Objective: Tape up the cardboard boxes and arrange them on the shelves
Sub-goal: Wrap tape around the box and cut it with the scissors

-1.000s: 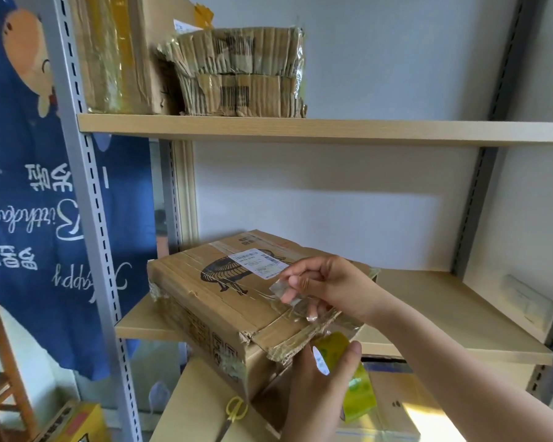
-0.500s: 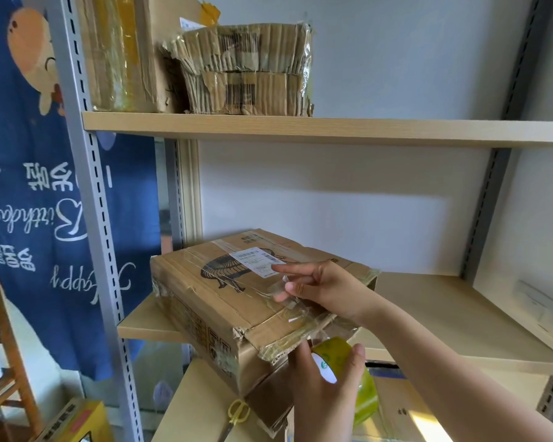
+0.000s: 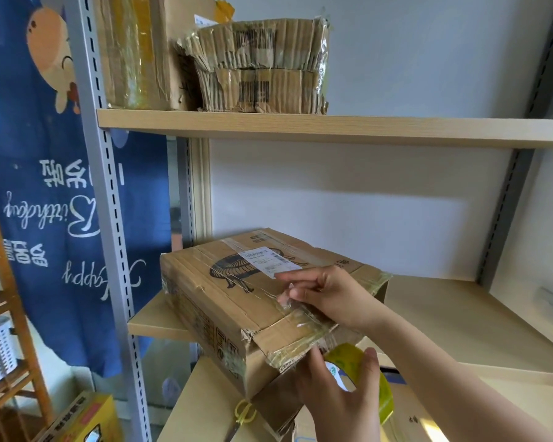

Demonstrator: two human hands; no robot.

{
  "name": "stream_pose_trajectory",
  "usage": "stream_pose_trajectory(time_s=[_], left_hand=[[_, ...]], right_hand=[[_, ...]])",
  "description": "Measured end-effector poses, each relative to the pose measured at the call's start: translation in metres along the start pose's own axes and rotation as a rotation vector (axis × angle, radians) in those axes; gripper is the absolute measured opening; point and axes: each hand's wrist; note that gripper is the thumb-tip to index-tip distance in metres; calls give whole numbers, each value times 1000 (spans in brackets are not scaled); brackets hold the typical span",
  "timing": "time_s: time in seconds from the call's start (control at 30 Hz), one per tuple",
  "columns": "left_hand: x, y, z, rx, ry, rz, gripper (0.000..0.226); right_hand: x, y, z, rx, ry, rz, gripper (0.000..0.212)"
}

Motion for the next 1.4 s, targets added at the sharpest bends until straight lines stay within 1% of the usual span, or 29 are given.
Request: stream_pose_trajectory(time_s=[0.1,0.2,0.23,0.27,0.33,0.37,0.4,0.43,0.47,0.53,0.57,0.6,0.67,0.73,0.83,0.93,1.0,1.03,1.1,1.13,1.17,1.2,1.23,1.27,1.3,1.33,1.4], left_hand=[[3,4,-2,6,-60,-10,107],[7,9,-9,-39,-73,-17,91],[6,10,-11,-34,-71,-24,89],[5,11,-12,-19,-71,-37,89],[1,11,-12,45,-73,-68,98],[1,12,-11,99,-62,-79,105],[0,12,-11,172,-50,-76,111],[0,11,-10,252,-36,-59,111],[1,12,-12,332,-14,-36,103],[1,12,-11,476,76,47,71],[0,12,-9,538,105,81,63],[-1,13,-11,615,121,105,60],[-4,19,-15,740,145,118,54],[-8,24,-18,742,164,50,51],[-14,27,-23,624,185,-61,59],[-21,35,-30,600,209,-137,62],[-25,37,-31,557,220,-191,60],[-27,37,-30,539,222,-192,61],[-31,39,-35,598,231,-172,68],[-34,40,-37,586,243,-242,71],[-36,37,-31,530,289,-346,72],[-38,36,-30,488,316,-395,74],[-39,38,-30,541,323,-380,75],[-41,42,-32,629,337,-286,76],[-42,46,-34,679,333,-194,77],[-43,48,-32,676,328,-163,79],[-46,47,-21,666,307,-196,74]], right_hand=[[3,-2,-3,-31,-170,40,38],[0,-2,2,-138,-469,66,59],[-2,-1,2,-177,-551,84,62],[-5,-1,1,-235,-618,106,58],[-11,-1,-6,-386,-714,141,38],[-15,-4,-10,-450,-719,133,29],[-19,-8,-15,-488,-694,97,25],[-25,-12,-18,-479,-659,26,26],[-30,-17,-20,-420,-647,-79,31],[-36,-26,-16,-273,-662,-290,48],[-39,-29,-13,-223,-650,-364,55],[-40,-31,-11,-185,-632,-418,61],[-41,-33,-12,-153,-634,-471,69],[-41,-30,-17,-166,-709,-476,72],[-37,-24,-19,-225,-819,-462,69],[-32,-27,-15,-264,-866,-400,67],[-30,-29,-15,-277,-947,-389,71],[-29,-29,-16,-263,-969,-409,74],[-28,-26,-20,-209,-955,-477,78],[-27,-24,-21,-180,-932,-500,77],[-25,-22,-20,-151,-899,-513,77],[-24,-21,-19,-123,-862,-523,77],[-22,-20,-17,-105,-834,-528,77],[-21,-20,-16,-96,-824,-527,77],[-20,-20,-16,-91,-826,-525,76],[-19,-20,-16,-86,-831,-523,73],[-19,-19,-17,-77,-831,-517,66]])
Point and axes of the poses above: each hand's wrist, its own y-axis towards the middle knuckle, its own x-axis out of the palm, z = x × y, and after that the axes turned 6 degrees about -y, right-handed
